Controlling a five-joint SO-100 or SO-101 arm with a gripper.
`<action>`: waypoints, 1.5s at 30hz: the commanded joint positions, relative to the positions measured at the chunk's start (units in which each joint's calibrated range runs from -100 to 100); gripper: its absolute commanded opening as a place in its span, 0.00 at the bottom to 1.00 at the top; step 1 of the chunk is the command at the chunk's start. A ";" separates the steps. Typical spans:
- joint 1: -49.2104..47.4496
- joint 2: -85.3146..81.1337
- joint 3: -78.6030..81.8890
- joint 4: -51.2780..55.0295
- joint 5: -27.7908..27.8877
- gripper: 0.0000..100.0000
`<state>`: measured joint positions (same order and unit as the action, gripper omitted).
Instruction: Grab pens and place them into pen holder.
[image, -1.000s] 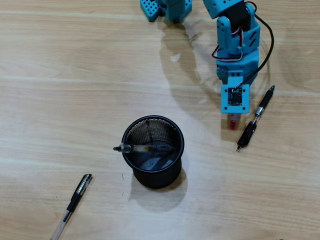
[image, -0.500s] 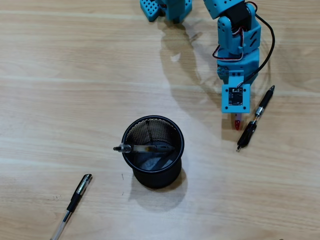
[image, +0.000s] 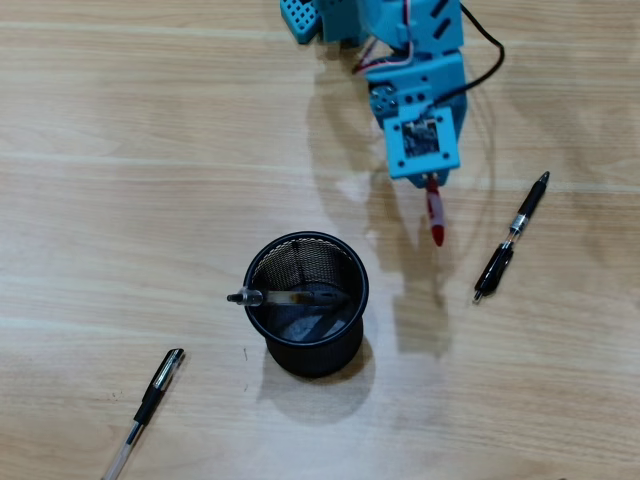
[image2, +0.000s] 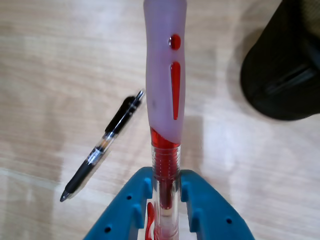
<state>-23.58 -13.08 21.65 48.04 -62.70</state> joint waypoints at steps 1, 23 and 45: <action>5.61 -9.29 -1.92 -1.89 4.38 0.02; 13.57 -2.24 5.05 -60.20 8.94 0.02; 19.24 20.09 -3.46 -69.13 8.46 0.08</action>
<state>-4.43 7.22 21.03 -19.81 -54.02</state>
